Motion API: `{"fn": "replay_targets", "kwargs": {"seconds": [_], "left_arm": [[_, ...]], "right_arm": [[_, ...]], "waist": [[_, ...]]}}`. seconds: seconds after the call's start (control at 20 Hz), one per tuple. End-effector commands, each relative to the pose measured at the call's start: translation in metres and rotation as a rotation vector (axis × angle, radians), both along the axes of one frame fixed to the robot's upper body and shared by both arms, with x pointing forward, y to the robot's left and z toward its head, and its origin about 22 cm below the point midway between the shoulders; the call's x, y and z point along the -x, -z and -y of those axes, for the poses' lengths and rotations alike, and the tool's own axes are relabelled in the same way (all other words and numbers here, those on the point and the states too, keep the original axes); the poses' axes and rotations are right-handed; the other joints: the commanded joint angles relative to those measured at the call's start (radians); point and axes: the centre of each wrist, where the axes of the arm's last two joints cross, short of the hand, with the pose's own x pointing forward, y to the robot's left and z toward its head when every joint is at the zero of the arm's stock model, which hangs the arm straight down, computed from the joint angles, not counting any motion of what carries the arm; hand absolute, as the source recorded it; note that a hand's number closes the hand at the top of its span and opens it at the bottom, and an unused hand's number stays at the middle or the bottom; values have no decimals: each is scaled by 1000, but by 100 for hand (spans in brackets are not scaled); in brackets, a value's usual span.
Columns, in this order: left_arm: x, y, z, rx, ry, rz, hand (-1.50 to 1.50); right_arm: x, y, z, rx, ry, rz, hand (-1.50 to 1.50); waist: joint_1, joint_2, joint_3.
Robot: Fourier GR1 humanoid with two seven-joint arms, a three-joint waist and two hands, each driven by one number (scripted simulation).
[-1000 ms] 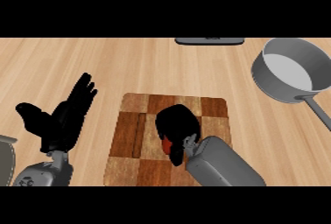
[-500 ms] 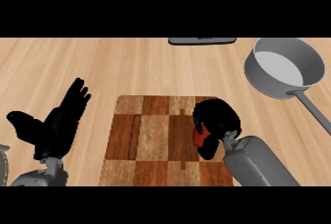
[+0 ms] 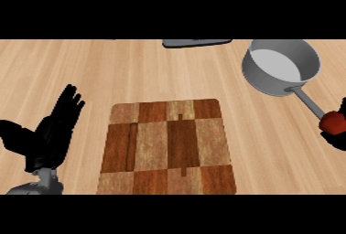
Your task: Pick the bell pepper from the cutting board and place it in the pot
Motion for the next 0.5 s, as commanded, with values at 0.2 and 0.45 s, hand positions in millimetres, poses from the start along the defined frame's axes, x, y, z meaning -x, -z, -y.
{"fn": "replay_targets", "kwargs": {"seconds": [0.2, 0.45], "left_arm": [[10, 9, 18, 16, 49, 3, 0], [-9, 0, 14, -1, 68, 18, 0]], "right_arm": [[82, -86, 106, -40, 22, 313, 150], [109, -148, 110, -21, -115, 474, 150]], "waist": [[51, 1, -3], [71, 6, -4]]}}
